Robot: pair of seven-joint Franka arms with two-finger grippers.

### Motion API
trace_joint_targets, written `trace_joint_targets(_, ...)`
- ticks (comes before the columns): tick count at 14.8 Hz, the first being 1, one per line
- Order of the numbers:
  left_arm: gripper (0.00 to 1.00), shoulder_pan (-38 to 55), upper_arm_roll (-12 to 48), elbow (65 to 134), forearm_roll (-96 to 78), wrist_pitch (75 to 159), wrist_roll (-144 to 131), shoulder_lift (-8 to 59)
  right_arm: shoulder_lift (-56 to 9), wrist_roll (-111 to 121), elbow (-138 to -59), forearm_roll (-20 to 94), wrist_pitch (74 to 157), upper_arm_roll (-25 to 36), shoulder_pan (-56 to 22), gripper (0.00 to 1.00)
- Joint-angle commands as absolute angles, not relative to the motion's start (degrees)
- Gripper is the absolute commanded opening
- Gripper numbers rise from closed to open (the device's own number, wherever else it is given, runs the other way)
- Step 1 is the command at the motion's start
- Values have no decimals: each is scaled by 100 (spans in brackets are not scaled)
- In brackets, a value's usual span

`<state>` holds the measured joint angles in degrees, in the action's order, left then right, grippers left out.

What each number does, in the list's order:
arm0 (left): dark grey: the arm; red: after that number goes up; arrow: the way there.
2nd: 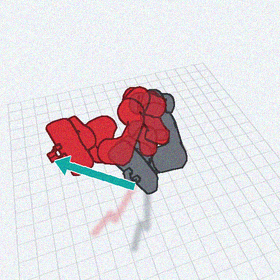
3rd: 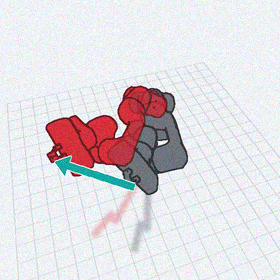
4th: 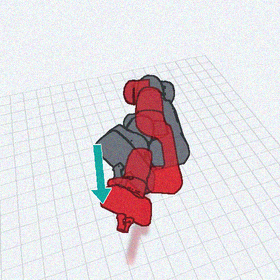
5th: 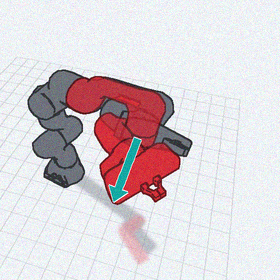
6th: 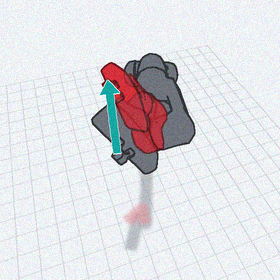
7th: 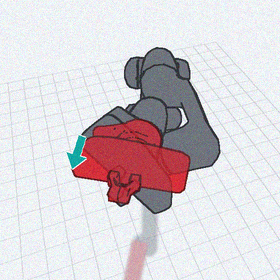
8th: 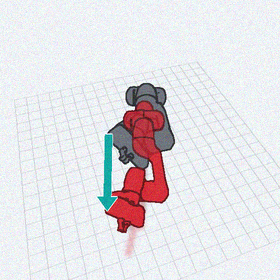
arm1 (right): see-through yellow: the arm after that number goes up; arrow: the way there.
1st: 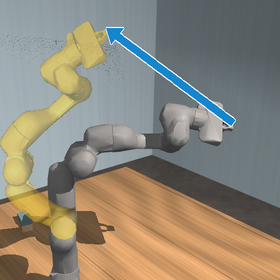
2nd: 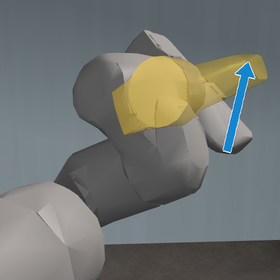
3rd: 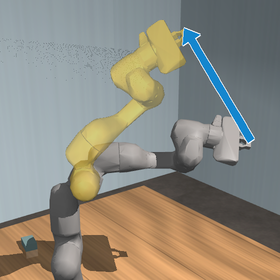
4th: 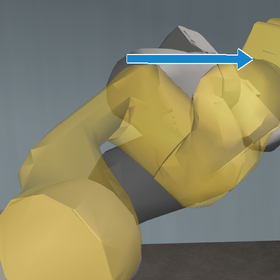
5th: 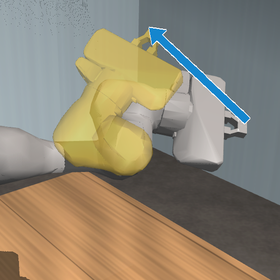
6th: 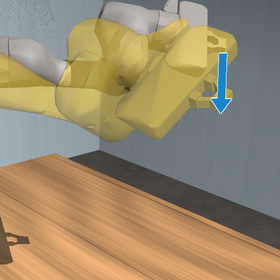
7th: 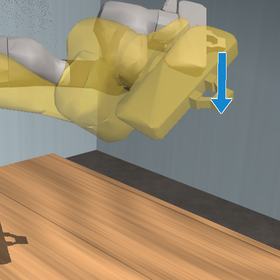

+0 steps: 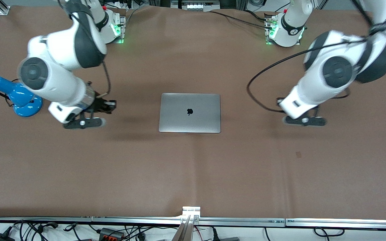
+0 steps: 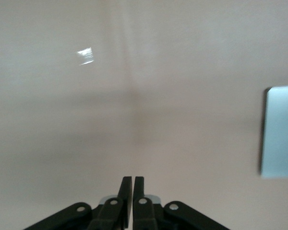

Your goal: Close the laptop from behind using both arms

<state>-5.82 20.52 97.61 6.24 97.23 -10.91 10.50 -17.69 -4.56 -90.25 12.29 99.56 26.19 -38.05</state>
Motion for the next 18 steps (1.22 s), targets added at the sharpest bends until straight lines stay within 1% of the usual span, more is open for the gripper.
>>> trace_joint_targets(1,100,-580,1163,9888,133,9370,435,213,-1872,-246,-8272,1143,9142,2952,-3806,72)
trace_joint_targets(2,100,-580,995,9888,114,9360,666,28,-1872,-203,-8157,1151,9062,3136,-3806,100)
trace_joint_targets(4,100,-606,958,9914,114,9203,555,-166,-1855,-228,-8051,1212,9053,3348,-3806,100)
trace_joint_targets(6,100,-606,923,9984,114,9114,195,-202,-1854,-176,-8042,1195,9044,3558,-3832,100)
trace_joint_targets(8,100,-598,914,9976,114,9141,79,-202,-1846,-202,-8024,1169,9087,3612,-3867,100)
trace_joint_targets(10,100,-580,905,9932,71,9141,79,-132,-1828,-290,-8016,1212,9202,3560,-3632,100)
trace_joint_targets(11,100,-589,740,9958,-165,9149,105,-97,-1811,-168,-7920,1222,9376,3359,-3273,100)
trace_joint_targets(12,100,-554,503,9932,-289,9167,123,-27,-1784,-193,-7728,1178,9378,2905,-2843,100)
trace_joint_targets(14,100,-501,527,9888,-273,9150,71,-52,-1679,-202,-7638,1064,9369,1869,-1693,100)
trace_joint_targets(16,100,-510,519,9888,-299,9149,62,-53,-1521,-193,-7638,600,9404,674,-525,100)
trace_joint_targets(17,100,-501,519,9896,-308,9158,-25,-61,-1468,-202,-7646,380,9422,224,-110,100)
trace_joint_targets(18,100,-501,527,9896,-360,9150,-357,-62,-1433,-211,-7681,247,9404,107,8,100)
